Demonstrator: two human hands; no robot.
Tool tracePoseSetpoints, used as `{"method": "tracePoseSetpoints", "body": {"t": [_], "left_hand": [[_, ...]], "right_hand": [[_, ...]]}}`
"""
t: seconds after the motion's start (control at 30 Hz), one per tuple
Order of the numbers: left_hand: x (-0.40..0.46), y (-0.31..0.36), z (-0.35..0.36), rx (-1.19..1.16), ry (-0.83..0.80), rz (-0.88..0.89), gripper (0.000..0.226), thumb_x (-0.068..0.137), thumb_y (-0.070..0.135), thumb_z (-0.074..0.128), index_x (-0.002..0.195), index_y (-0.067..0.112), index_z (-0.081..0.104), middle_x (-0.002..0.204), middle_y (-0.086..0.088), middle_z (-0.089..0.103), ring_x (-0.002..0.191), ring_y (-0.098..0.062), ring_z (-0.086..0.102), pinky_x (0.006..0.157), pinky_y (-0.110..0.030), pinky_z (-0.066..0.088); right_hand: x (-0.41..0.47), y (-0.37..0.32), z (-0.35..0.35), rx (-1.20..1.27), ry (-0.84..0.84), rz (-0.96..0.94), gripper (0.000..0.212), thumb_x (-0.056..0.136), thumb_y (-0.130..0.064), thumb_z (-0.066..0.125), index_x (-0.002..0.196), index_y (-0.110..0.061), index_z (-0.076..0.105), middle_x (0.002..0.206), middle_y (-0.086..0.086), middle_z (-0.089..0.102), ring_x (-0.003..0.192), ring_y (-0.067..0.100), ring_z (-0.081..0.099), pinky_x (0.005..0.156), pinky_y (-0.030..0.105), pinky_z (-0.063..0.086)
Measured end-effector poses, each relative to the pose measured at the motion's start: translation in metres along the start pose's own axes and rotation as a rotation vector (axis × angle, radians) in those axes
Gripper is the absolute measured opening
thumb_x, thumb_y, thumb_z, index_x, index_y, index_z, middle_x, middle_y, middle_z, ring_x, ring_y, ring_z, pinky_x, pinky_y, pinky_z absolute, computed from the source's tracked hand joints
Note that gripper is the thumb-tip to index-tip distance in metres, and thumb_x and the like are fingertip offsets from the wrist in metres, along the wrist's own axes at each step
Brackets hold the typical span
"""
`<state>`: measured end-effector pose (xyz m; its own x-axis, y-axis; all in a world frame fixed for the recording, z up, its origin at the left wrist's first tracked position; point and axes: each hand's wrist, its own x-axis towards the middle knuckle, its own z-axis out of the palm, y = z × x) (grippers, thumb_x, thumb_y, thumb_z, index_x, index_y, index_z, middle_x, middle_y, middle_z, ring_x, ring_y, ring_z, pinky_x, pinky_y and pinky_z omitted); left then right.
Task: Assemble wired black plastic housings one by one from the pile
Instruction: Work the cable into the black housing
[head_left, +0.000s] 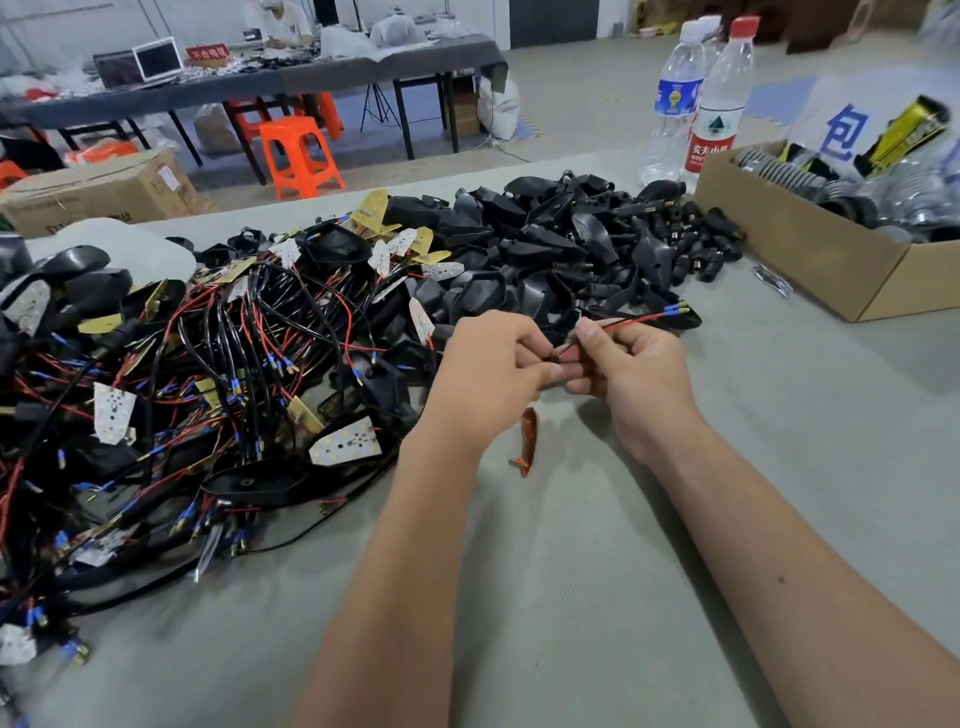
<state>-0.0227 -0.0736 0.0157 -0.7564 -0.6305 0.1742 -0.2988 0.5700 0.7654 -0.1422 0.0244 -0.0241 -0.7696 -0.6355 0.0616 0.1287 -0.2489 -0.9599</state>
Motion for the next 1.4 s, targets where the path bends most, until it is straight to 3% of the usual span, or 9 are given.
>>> {"method": "tracePoseSetpoints", "body": {"t": [0.17,0.43,0.53,0.6,0.7,0.8,0.97,1.2,1.4], "left_hand": [[-0.003,-0.014,-0.008,-0.108,-0.082,-0.098,0.015,0.082,-0.002,0.082,0.08,0.005,0.069,0.064,-0.012,0.071,0.055,-0.02,0.071,0.054,-0.03,0.059],[0.008,0.009,0.004,-0.128,-0.055,-0.018,0.039,0.081,0.007,0.082,0.114,0.021,0.065,0.099,-0.002,0.072,0.076,-0.021,0.068,0.078,-0.035,0.058],[0.015,0.015,0.012,-0.146,-0.064,0.046,0.019,0.087,0.02,0.079,0.103,0.028,0.072,0.089,-0.001,0.072,0.074,-0.011,0.063,0.075,-0.031,0.056],[0.017,0.015,0.015,-0.102,-0.034,0.07,0.004,0.094,0.03,0.071,0.093,0.028,0.075,0.078,-0.004,0.069,0.066,-0.012,0.057,0.069,-0.027,0.049],[0.019,0.006,0.017,0.021,0.018,0.049,0.025,0.101,0.032,0.062,0.084,0.026,0.078,0.07,-0.002,0.068,0.064,-0.017,0.057,0.062,-0.028,0.044],[0.021,-0.003,0.015,0.057,0.003,0.026,0.027,0.102,0.024,0.061,0.08,0.02,0.077,0.066,0.008,0.065,0.058,-0.002,0.054,0.059,-0.015,0.04],[0.018,-0.014,0.01,0.03,0.025,0.04,0.023,0.103,0.017,0.057,0.093,0.022,0.077,0.058,0.004,0.048,0.053,-0.006,0.039,0.051,-0.014,0.033],[0.011,-0.017,0.011,-0.008,0.086,0.049,0.02,0.1,0.015,0.063,0.091,0.02,0.081,0.062,0.012,0.053,0.052,-0.004,0.046,0.055,-0.013,0.032],[0.01,-0.019,0.007,-0.136,0.13,-0.013,0.023,0.098,0.005,0.061,0.098,0.019,0.079,0.063,0.007,0.052,0.048,-0.004,0.04,0.051,-0.012,0.031]], "right_hand": [[0.003,0.005,0.001,-0.05,-0.014,-0.019,0.018,0.096,-0.012,0.071,0.087,0.004,0.072,0.067,0.01,0.071,0.053,0.015,0.063,0.046,0.022,0.049],[-0.001,0.001,0.0,-0.257,-0.066,-0.054,0.04,0.098,-0.032,0.07,0.072,-0.001,0.073,0.052,0.013,0.061,0.04,0.014,0.051,0.039,0.022,0.036],[0.006,-0.008,-0.01,-0.262,0.222,-0.089,0.068,0.102,-0.059,0.046,0.064,-0.009,0.073,0.055,0.011,0.066,0.048,0.02,0.058,0.048,0.028,0.044],[0.019,-0.021,-0.026,-0.336,0.531,-0.191,0.072,0.105,-0.056,0.033,0.059,-0.014,0.07,0.055,0.005,0.065,0.059,0.024,0.064,0.065,0.036,0.05],[0.052,-0.036,-0.055,-0.718,0.674,-0.299,0.055,0.104,-0.04,0.037,0.075,-0.008,0.069,0.073,0.009,0.07,0.077,0.029,0.065,0.076,0.041,0.048],[0.096,-0.045,-0.084,-1.095,0.531,-0.186,0.028,0.1,-0.02,0.046,0.102,-0.013,0.073,0.106,0.012,0.072,0.105,0.035,0.063,0.091,0.042,0.05],[0.121,-0.039,-0.096,-1.551,0.109,-0.002,0.038,0.101,-0.012,0.05,0.138,-0.014,0.058,0.141,0.019,0.054,0.139,0.033,0.038,0.112,0.042,0.026],[0.108,-0.037,-0.105,-1.205,0.417,-0.086,0.017,0.089,-0.023,0.081,0.095,-0.007,0.08,0.096,0.015,0.076,0.098,0.03,0.07,0.087,0.032,0.053],[0.082,-0.044,-0.086,-0.831,0.58,-0.123,0.032,0.097,-0.021,0.068,0.125,-0.011,0.055,0.1,0.001,0.063,0.103,0.024,0.064,0.094,0.038,0.051]]}}
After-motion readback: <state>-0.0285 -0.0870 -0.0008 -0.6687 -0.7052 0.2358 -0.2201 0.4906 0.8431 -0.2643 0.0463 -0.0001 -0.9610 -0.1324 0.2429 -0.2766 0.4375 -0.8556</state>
